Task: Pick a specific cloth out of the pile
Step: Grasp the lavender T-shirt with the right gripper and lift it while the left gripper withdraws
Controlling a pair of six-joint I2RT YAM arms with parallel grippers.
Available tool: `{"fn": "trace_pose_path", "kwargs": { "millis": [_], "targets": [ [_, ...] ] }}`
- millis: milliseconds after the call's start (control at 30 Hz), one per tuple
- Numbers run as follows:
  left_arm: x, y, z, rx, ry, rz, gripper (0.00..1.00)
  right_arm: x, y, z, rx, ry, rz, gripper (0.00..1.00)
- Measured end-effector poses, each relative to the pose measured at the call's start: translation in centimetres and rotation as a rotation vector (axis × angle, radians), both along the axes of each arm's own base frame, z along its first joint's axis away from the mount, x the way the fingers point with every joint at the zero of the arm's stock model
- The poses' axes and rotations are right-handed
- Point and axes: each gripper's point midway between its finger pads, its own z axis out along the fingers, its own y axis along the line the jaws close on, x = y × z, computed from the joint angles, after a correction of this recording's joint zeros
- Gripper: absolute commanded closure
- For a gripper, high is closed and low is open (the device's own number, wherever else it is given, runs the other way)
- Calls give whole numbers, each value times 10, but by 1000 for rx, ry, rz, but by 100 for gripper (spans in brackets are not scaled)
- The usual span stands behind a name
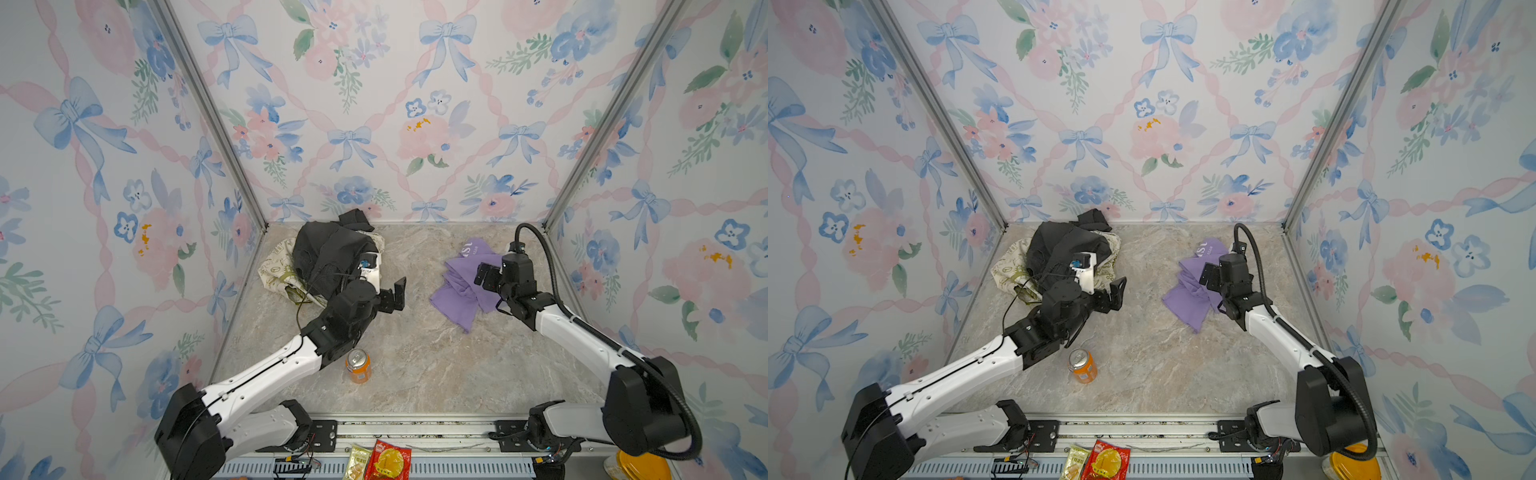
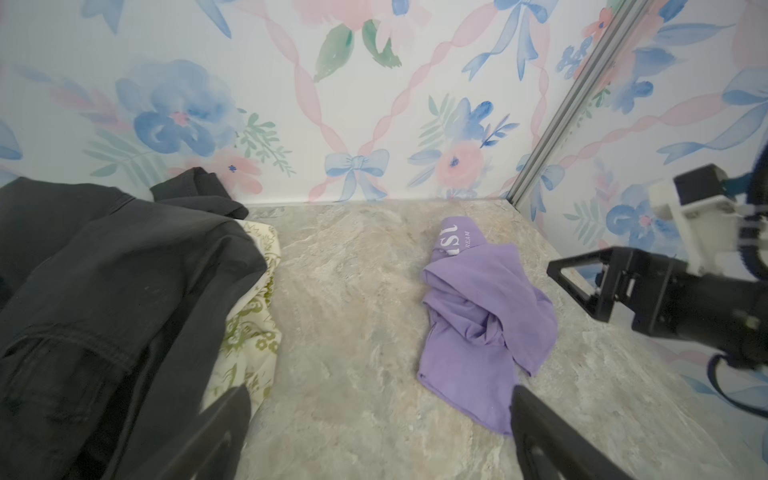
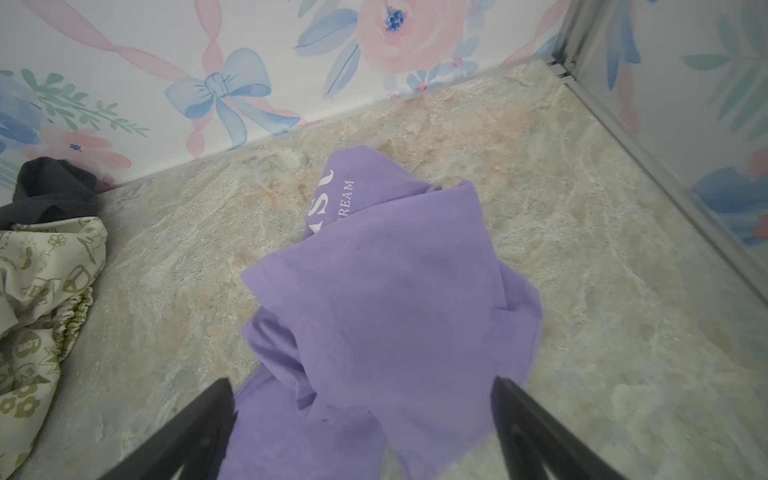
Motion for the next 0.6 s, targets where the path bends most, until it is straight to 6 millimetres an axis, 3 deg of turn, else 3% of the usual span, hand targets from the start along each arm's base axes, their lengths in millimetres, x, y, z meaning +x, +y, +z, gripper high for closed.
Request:
{"fn": "trace_pose_path", "kwargs": {
  "millis": [167, 300, 400, 533, 600],
  "targets": [
    [-31, 38, 21, -57, -107, 23, 2, 24, 18, -48, 5, 163, 45, 17],
    [-46, 53, 34, -63, -163, 24, 2, 26, 22, -85, -2, 276, 48, 26],
    [-53, 53, 34, -42, -178, -11, 2, 24, 21, -102, -20, 337, 41, 47],
    [-58, 47, 29, -20, -175, -64, 2, 28, 21, -110, -32, 368, 36, 77],
    [-59, 43, 25, -10, -168, -87, 2, 29, 20, -109, -37, 374, 36, 86]
  ]
}}
